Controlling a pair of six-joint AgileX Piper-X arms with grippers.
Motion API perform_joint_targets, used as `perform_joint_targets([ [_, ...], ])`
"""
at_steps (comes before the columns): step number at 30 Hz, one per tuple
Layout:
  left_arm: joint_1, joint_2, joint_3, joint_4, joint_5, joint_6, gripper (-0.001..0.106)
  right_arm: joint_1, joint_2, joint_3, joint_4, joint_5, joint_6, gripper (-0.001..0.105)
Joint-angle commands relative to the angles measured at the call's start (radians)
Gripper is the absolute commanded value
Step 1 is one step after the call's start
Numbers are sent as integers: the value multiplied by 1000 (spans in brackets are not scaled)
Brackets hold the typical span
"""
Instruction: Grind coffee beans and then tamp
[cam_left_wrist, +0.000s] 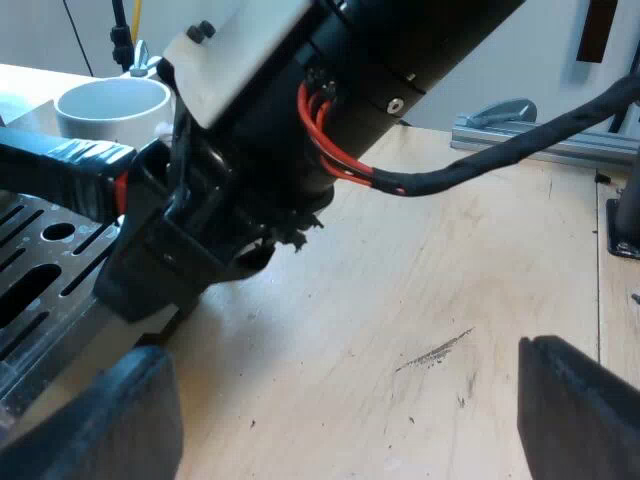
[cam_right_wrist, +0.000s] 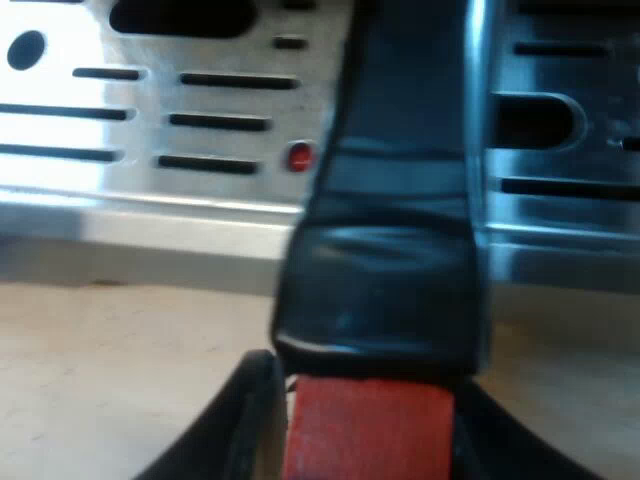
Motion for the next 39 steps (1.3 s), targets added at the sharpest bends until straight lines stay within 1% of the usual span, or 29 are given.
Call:
perform_joint_targets([
  [1,-3,-1,-8,-13,18,-2,71,-2,-3,-3,-14,-7,-20,4],
  [2,-3,-1,-8,-13,18,-2,71,-2,-3,-3,-14,-7,-20,1],
  [3,-3,-1,-8,-13,18,-2,71,-2,-3,-3,-14,-7,-22,0],
  [17,-3,-1,-8,-13,21,-2,71,19,-3,-3,-10,-7,-22,0],
  [20,-3,-1,-8,-13,21,-2,71,47,-3,-3,-10,33,-22,0],
  [22,-3,-1,-8,-13,21,-2,71,75,-3,-3,-5,78,-11,0],
  [23,-3,-1,-8,-13,21,-2,71,82,-3,-3,-5,85,-3,0],
  [25,-3,-1,-8,-11,21,-2,71,101,-3,-3,-1,92,18,0],
  [30,-3,-1,-8,-11,21,-2,71,117,-5,-3,2,89,27,0],
  [32,-3,-1,-8,-11,21,-2,71,125,-11,-3,12,93,41,0],
  [34,-3,-1,-8,-8,21,-2,71,140,-25,-3,45,128,60,0],
  [39,-3,-1,-8,-8,21,-2,71,158,-51,-3,83,135,65,0],
])
